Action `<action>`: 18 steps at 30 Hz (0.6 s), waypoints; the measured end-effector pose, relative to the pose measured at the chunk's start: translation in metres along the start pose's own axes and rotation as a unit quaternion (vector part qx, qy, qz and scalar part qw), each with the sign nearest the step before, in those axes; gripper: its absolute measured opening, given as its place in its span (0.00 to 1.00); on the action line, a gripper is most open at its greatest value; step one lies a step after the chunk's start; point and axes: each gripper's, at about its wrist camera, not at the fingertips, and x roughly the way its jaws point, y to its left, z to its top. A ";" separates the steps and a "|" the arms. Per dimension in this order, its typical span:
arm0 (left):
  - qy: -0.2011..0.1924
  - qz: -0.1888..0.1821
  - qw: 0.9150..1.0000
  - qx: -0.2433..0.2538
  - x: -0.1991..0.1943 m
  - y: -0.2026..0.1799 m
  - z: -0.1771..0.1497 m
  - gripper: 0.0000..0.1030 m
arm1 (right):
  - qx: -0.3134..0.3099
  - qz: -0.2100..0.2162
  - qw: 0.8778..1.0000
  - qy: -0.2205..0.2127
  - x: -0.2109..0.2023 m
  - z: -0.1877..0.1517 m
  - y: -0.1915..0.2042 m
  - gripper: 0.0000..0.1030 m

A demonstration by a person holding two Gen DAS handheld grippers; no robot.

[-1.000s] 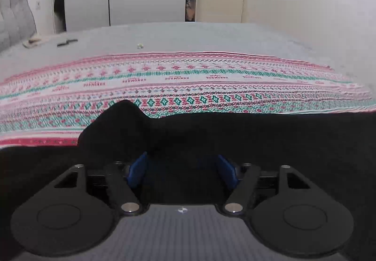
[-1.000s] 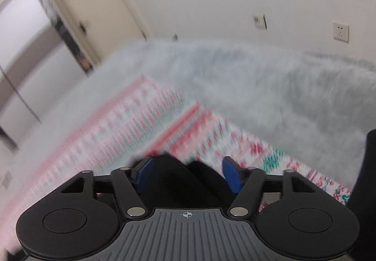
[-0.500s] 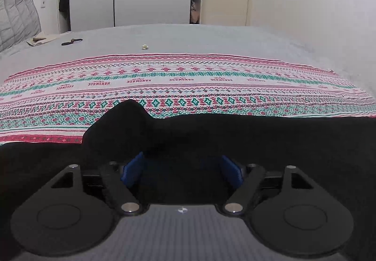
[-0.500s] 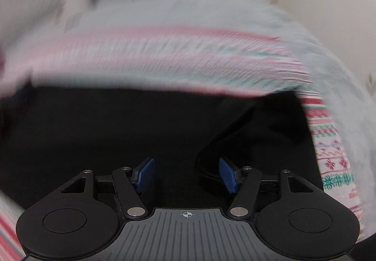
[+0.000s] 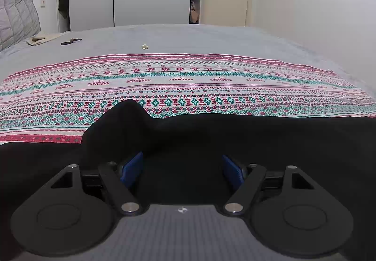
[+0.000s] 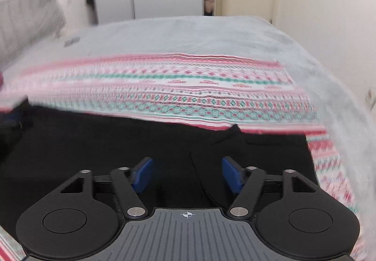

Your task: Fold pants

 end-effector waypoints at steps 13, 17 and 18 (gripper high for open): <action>0.021 -0.043 0.997 -0.059 -0.030 0.037 0.031 0.93 | 0.019 -0.213 0.977 0.011 0.035 0.005 -0.031 0.00; 0.025 -0.016 0.998 -0.052 -0.065 0.070 0.042 0.94 | 0.122 -0.310 0.943 -0.001 0.035 0.008 -0.076 0.01; 0.028 -0.006 0.999 -0.045 -0.075 0.078 0.042 0.94 | 0.133 -0.310 0.941 0.007 0.035 0.006 -0.081 0.01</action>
